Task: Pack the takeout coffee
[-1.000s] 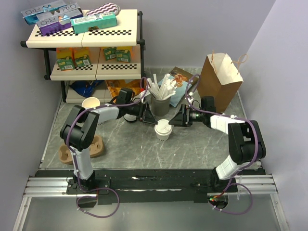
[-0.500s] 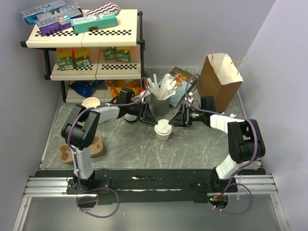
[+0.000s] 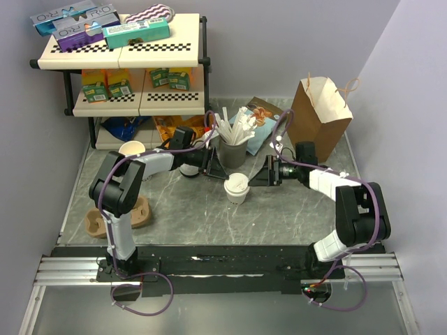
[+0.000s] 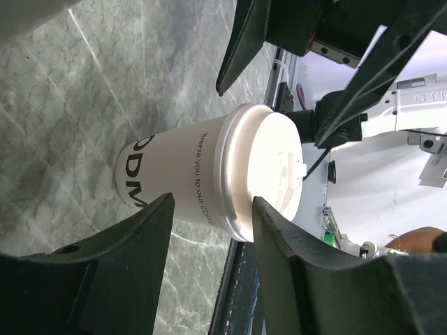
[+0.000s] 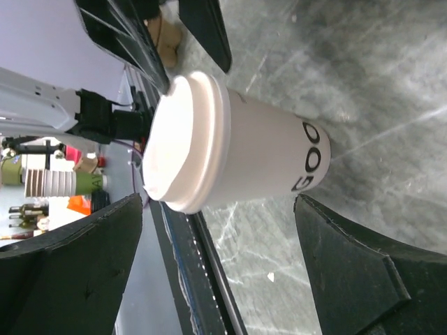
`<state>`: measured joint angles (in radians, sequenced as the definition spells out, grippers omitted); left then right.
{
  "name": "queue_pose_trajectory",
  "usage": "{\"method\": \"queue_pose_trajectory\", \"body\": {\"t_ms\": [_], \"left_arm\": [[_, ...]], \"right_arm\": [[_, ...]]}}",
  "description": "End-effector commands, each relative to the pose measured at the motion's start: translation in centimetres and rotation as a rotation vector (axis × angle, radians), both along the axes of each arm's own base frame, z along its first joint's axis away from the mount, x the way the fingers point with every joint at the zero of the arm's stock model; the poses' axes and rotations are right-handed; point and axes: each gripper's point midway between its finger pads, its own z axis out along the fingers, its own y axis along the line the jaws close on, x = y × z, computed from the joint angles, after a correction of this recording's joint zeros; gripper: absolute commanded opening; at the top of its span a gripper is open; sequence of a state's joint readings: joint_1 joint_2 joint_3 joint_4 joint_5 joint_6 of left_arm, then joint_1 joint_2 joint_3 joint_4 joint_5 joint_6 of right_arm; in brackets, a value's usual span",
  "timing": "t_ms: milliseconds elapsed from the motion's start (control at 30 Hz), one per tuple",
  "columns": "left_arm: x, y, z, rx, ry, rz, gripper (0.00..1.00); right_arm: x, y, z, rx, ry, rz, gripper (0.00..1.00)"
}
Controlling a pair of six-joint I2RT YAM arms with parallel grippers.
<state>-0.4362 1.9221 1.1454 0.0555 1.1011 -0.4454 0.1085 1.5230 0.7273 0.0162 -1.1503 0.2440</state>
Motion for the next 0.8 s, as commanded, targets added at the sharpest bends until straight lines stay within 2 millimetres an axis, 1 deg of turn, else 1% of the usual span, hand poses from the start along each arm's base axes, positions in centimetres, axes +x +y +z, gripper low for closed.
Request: {"method": "queue_pose_trajectory", "body": {"t_ms": [0,100,333,400,467,500,533,633,767], "left_arm": [[1.1,0.0,-1.3,0.049,-0.037,0.031,0.54],[1.3,-0.1,-1.1,0.043,-0.037,0.028,0.54],[1.2,-0.2,-1.0,0.038,-0.034,0.02,0.54],[1.2,-0.2,-0.9,0.035,-0.035,0.021,0.54],[1.2,-0.2,-0.9,0.031,-0.033,0.021,0.54],[1.1,-0.2,-0.8,0.026,-0.032,0.017,0.54],[1.2,-0.3,-0.7,0.023,-0.035,0.016,0.54],[1.0,-0.2,-0.6,0.019,-0.034,0.01,0.54],[1.0,-0.3,-1.3,0.024,-0.015,0.018,0.54]], "right_arm": [[-0.5,-0.4,-0.8,-0.039,0.01,0.01,0.93],[-0.1,-0.5,-1.6,-0.053,0.038,-0.005,0.91],[1.2,-0.3,-1.7,-0.05,0.051,-0.01,0.9],[1.6,-0.4,-2.0,-0.058,0.066,-0.014,0.89],[1.5,-0.5,-2.7,-0.077,0.106,-0.022,0.89],[1.8,-0.6,-3.2,-0.094,0.125,-0.028,0.88],[1.5,-0.9,-4.0,-0.126,0.176,-0.039,0.86],[1.4,-1.7,-5.8,-0.205,0.226,-0.052,0.84],[1.2,-2.2,-6.9,-0.251,0.256,-0.057,0.84]]}}
